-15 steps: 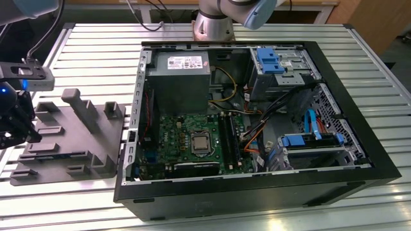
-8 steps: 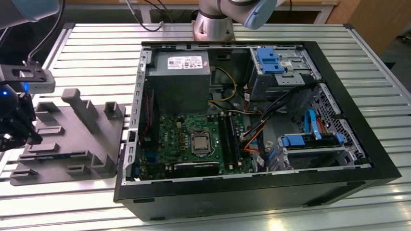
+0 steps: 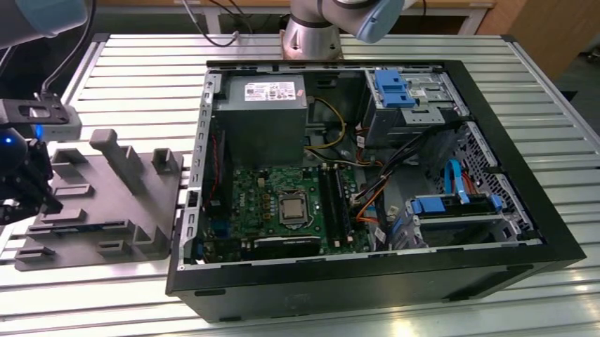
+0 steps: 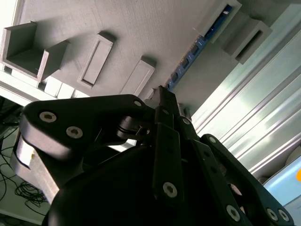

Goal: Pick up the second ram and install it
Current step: 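Pick up the second ram and move it above second insertion slot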

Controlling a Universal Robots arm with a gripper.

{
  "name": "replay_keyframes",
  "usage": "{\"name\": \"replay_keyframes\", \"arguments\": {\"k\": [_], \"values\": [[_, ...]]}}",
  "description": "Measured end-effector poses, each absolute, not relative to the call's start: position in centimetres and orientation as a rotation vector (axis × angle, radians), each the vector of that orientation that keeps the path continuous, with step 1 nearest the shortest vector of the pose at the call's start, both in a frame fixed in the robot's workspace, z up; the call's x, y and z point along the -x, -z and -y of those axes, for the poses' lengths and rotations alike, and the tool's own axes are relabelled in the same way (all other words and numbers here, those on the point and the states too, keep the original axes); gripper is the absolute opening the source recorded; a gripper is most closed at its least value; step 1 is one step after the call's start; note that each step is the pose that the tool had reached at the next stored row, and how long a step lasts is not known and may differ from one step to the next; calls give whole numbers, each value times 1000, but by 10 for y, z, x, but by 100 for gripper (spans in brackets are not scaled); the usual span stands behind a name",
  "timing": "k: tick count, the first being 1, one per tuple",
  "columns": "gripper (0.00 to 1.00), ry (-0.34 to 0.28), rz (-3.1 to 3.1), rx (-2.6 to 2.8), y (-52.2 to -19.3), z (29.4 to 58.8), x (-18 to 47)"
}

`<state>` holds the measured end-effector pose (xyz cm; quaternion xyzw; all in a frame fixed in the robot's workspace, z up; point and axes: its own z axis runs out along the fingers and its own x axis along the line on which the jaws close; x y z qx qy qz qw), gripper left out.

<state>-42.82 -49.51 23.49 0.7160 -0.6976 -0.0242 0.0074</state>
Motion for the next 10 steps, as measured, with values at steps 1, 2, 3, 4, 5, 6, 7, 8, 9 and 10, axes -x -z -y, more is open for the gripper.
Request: {"name": "replay_keyframes", "arguments": {"k": [1,2,3,4,5,6,7,8,9,10], "values": [[11,76,2181,-2239,-234,495,428],[11,76,2181,-2239,-234,496,428],[11,76,2181,-2239,-233,496,428],[11,76,2182,-2239,-233,497,428],[11,76,2182,-2239,-232,497,428],[11,76,2182,-2239,-232,497,428],[11,76,2182,-2239,-231,498,428],[11,76,2182,-2239,-231,498,428],[11,76,2181,-2239,-230,498,428],[11,76,2181,-2239,-230,499,428]]}}
